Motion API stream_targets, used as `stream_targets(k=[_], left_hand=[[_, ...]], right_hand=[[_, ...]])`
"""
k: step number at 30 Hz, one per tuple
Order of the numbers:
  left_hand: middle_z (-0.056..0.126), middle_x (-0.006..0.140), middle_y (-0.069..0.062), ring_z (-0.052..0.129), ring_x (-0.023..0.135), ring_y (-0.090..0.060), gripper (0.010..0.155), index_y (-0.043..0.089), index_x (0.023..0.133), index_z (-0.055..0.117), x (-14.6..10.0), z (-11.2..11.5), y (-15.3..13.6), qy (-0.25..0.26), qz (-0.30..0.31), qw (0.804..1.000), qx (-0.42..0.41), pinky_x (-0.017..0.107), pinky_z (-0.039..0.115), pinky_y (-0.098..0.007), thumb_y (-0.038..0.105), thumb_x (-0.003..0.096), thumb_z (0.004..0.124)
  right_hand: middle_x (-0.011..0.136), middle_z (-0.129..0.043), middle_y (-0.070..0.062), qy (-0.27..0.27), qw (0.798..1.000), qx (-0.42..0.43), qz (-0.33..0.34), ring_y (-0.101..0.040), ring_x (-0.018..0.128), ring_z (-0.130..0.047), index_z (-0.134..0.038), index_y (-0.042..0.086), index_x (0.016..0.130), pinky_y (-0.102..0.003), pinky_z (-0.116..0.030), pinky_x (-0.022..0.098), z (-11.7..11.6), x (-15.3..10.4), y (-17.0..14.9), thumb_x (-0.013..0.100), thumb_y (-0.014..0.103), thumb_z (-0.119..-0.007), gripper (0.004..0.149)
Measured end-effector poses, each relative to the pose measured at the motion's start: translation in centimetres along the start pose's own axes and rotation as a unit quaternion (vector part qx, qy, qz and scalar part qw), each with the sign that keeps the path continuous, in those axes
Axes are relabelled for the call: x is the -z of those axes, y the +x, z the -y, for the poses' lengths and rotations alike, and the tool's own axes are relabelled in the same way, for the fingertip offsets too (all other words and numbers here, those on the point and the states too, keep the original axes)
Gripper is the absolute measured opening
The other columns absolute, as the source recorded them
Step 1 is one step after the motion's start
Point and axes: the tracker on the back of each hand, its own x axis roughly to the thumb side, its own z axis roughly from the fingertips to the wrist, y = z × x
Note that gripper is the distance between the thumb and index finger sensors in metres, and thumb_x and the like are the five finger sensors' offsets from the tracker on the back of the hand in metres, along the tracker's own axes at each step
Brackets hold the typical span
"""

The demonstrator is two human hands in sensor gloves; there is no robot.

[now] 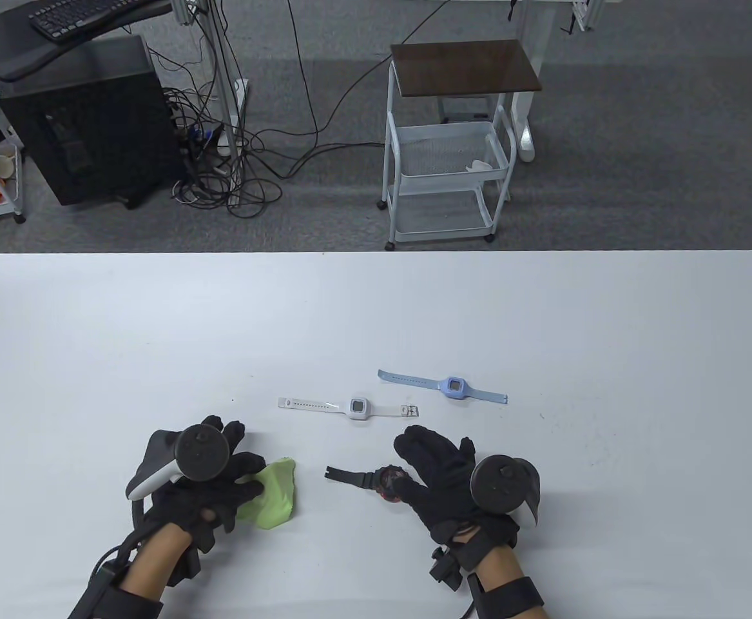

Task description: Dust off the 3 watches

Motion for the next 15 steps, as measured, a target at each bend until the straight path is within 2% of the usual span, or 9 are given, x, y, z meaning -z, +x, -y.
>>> stream_targets(k=[10, 15], left_hand=[[0.028, 0.123, -0.008, 0.003, 0.112, -0.042, 0.045, 0.027, 0.097, 0.070, -1.3, -1.6, 0.0, 0.052, 0.037, 0.996, -0.070, 0.066, 0.006, -0.074, 0.050, 0.0587, 0.071], [0.030, 0.122, -0.008, 0.003, 0.112, -0.043, 0.046, 0.022, 0.095, 0.072, -2.6, -2.9, 0.2, 0.089, 0.056, 0.989, -0.100, 0.065, 0.006, -0.074, 0.050, 0.0588, 0.070]], right_hand=[[0.105, -0.050, -0.031, 0.005, 1.000, -0.008, -0.007, -0.061, 0.090, -0.049, -0.060, 0.006, 0.099, -0.084, -0.012, 0.045, -0.1, 0.0, 0.0, 0.046, 0.055, -0.074, 0.074], [0.102, -0.058, -0.030, 0.008, 1.000, -0.024, -0.006, -0.060, 0.086, -0.058, -0.063, 0.006, 0.097, -0.084, -0.016, 0.046, -0.5, 0.0, 0.1, 0.045, 0.054, -0.076, 0.072]])
